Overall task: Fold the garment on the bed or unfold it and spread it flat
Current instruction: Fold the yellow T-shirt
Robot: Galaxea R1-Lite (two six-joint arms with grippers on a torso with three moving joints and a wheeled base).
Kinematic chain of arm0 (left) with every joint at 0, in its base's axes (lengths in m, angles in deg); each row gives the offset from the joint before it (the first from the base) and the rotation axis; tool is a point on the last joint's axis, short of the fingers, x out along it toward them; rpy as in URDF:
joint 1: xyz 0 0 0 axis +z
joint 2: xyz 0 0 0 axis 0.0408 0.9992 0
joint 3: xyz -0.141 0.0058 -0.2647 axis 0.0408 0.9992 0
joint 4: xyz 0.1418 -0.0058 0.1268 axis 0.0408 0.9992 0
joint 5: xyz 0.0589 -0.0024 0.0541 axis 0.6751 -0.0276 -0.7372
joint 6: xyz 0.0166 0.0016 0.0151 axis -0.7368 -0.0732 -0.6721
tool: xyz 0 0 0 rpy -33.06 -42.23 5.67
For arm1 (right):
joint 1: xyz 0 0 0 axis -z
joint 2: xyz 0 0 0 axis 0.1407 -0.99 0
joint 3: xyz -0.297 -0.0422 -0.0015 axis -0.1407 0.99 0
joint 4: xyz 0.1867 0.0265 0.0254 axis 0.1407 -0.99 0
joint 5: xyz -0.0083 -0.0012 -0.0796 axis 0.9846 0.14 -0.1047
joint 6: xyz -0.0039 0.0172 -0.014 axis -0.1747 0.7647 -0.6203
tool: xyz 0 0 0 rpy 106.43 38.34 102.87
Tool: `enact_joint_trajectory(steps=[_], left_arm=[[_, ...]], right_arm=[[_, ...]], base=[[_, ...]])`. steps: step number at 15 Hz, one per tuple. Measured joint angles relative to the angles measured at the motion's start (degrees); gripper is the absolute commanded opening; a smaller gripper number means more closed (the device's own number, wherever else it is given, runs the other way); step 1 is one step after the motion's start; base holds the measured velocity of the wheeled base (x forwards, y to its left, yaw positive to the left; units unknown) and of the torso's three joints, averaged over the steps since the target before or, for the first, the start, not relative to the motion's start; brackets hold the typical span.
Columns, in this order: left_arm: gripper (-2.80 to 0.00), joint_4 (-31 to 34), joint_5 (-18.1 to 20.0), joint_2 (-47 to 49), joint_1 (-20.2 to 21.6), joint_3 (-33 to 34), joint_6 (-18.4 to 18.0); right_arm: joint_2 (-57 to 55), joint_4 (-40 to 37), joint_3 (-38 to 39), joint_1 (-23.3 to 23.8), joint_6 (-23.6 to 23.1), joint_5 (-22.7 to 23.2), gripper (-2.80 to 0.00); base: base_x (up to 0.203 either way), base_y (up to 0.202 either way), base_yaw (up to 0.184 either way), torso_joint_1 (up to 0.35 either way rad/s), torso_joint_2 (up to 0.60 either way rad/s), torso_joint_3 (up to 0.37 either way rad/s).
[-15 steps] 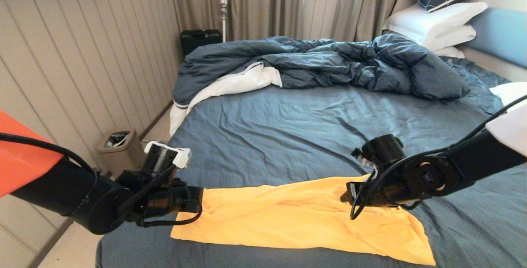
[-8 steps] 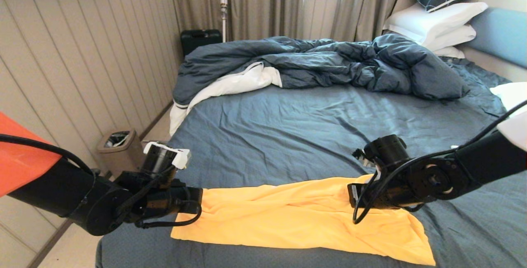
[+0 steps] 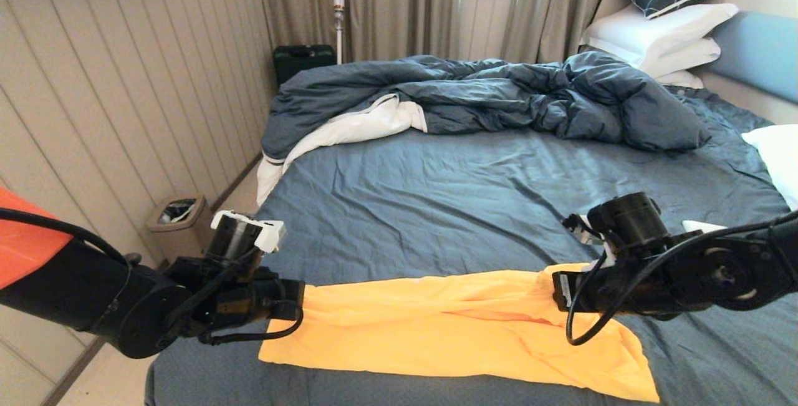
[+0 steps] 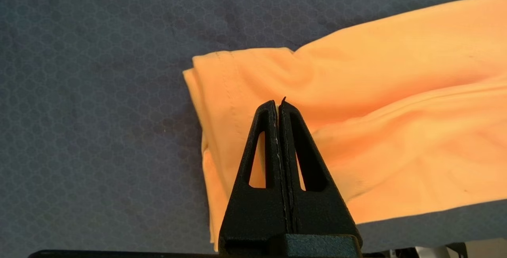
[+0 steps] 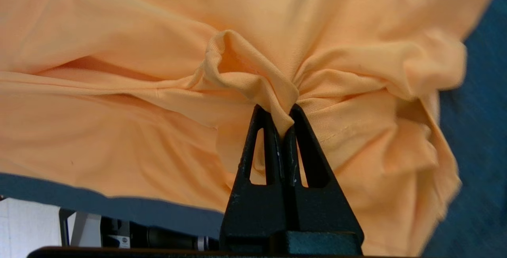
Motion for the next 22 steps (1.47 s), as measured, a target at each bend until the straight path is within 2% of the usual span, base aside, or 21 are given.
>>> enact_joint_trajectory(steps=[8, 14, 15, 17, 18, 22], left_arm=[[-2.80, 0.0, 0.1, -1.3, 0.9, 1.0, -0.1], [-2.80, -2.4, 0.5, -0.6, 1.9, 2.5, 0.0], [-2.80, -3.0, 0.4, -0.6, 2.0, 2.6, 0.0], [-2.80, -4.2, 0.2, -0.7, 2.0, 3.0, 0.0], [0.00, -4.5, 0.3, -1.1, 2.0, 3.7, 0.0], [0.00, -7.3, 0.2, -2.5, 2.0, 6.0, -0.1]], right_arm=[[5.3, -0.1, 9.5, 0.0, 0.1, 0.2, -2.80], [0.9, 8.1, 13.2, -0.2, 0.0, 0.0, -2.80], [0.4, 8.2, 13.3, -0.2, 0.0, 0.0, 0.00], [0.2, 8.3, 13.2, -0.2, 0.0, 0.2, 0.00], [0.2, 8.2, 13.2, -0.1, 0.0, 0.3, 0.00], [1.0, 8.2, 13.3, -0.2, 0.0, 0.4, 0.00]], base=[[0.000, 0.000, 0.000, 0.000, 0.00, 0.000], [0.000, 0.000, 0.000, 0.000, 0.00, 0.000], [0.000, 0.000, 0.000, 0.000, 0.00, 0.000], [0.000, 0.000, 0.000, 0.000, 0.00, 0.000], [0.000, 0.000, 0.000, 0.000, 0.00, 0.000], [0.000, 0.000, 0.000, 0.000, 0.00, 0.000]])
